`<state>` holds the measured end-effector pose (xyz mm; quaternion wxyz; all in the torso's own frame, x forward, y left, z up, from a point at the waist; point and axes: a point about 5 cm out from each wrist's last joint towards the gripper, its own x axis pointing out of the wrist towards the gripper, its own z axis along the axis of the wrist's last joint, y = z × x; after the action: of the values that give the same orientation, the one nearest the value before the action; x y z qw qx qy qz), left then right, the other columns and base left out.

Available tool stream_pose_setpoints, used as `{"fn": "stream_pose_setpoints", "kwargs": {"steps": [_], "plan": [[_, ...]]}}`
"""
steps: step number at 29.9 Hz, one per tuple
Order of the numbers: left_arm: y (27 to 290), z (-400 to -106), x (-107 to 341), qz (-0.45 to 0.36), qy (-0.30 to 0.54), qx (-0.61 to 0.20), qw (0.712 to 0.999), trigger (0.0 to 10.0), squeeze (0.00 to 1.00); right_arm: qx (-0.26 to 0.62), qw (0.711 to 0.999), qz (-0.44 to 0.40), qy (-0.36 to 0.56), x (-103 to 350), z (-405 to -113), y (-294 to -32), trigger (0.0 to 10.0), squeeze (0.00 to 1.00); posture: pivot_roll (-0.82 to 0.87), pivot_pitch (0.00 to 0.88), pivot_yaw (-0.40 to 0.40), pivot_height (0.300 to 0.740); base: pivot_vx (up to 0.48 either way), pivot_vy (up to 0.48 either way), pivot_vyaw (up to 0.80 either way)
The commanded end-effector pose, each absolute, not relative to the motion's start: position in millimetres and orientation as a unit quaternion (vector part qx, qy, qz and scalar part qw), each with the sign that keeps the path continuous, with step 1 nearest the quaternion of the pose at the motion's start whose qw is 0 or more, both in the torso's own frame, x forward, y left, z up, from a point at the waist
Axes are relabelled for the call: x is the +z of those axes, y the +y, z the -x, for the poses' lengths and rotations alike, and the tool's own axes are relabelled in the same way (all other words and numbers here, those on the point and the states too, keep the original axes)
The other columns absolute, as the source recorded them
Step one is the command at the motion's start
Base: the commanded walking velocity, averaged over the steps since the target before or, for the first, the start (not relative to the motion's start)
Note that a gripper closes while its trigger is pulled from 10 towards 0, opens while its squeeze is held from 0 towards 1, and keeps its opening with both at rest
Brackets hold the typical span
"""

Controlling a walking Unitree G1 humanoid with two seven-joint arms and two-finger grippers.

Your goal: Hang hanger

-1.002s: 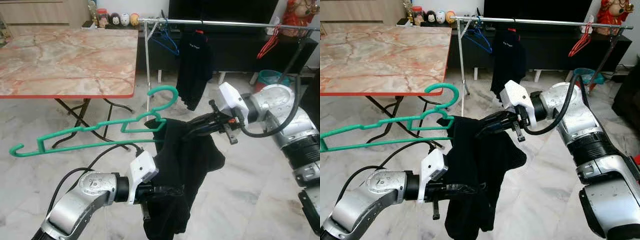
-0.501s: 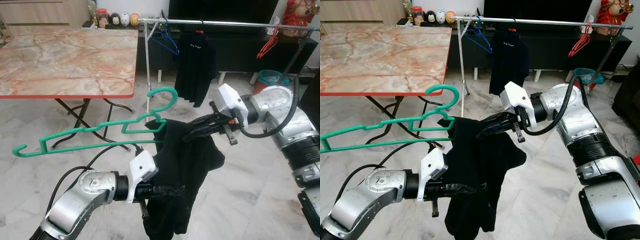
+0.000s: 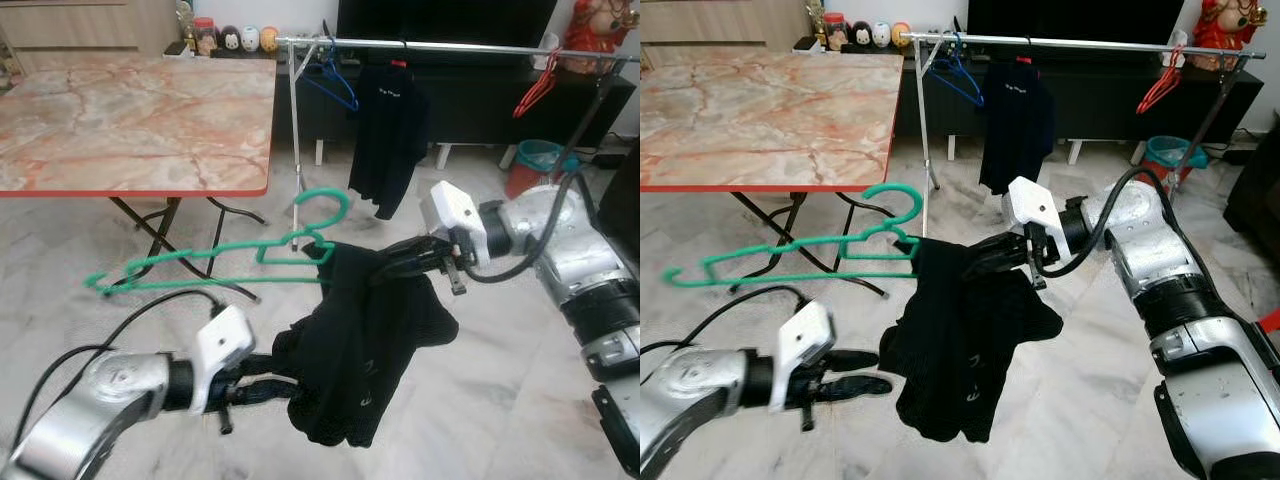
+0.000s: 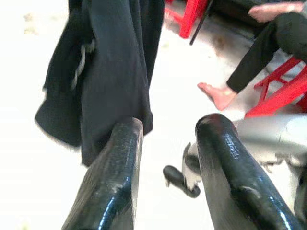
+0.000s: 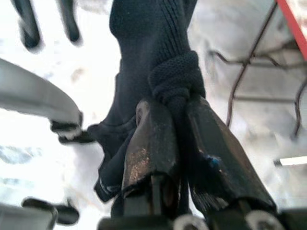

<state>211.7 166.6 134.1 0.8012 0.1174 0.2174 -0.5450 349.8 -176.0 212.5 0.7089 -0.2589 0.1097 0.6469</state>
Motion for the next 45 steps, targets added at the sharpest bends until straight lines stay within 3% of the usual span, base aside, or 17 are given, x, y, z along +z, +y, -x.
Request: {"fn": "stream_pose_setpoints", "kwargs": {"steps": [1, 34, 35, 36, 37, 45], "plan": [[181.9, -206.1, 136.2, -0.136, 0.235, -0.527, 0.806, 10.0, 1.0, 0.617, 0.725, 0.276, 0.133, 202.7, -350.1, -191.1, 10.0, 0.0, 0.11, 0.0, -0.027, 0.74, 0.0, 0.0, 0.0], [187.2, -203.1, 137.1, -0.136, 0.238, -0.517, 0.811, 10.0, 1.0, 0.6, 0.732, 0.28, 0.159, 190.7, -349.0, -197.9, 10.0, 0.0, 0.11, 0.0, -0.027, 0.74, 0.0, 0.0, 0.0], [186.3, -218.4, 143.9, -0.141, 0.194, -0.479, 0.845, 10.0, 0.0, 0.572, 0.736, 0.286, 0.223, 151.6, -341.5, -209.5, 10.0, 0.0, 0.11, 0.0, -0.034, 0.74, 0.0, 0.0, 0.0], [181.6, -239.7, 151.9, -0.146, 0.139, -0.432, 0.879, 10.0, 0.0, 0.546, 0.732, 0.288, 0.29, 111.4, -326.7, -220.5, 10.0, 0.0, 0.11, 0.0, -0.032, 0.74, 0.0, 0.0, 0.0], [180.4, -245.6, 153.4, -0.147, 0.126, -0.418, 0.888, 10.0, 0.0, 0.539, 0.731, 0.29, 0.302, 103.5, -323.3, -222.7, 10.0, 0.0, 0.11, 0.0, -0.032, 0.74, 0.0, 0.0, 0.0], [184.3, -262.4, 147.2, -0.144, 0.102, -0.362, 0.915, 10.0, 0.0, 0.54, 0.739, 0.277, 0.294, 98.0, -321.6, -216.8, 10.0, 0.0, 0.1, 0.0, -0.026, 0.74, 0.0, 0.0, 0.0]]}}
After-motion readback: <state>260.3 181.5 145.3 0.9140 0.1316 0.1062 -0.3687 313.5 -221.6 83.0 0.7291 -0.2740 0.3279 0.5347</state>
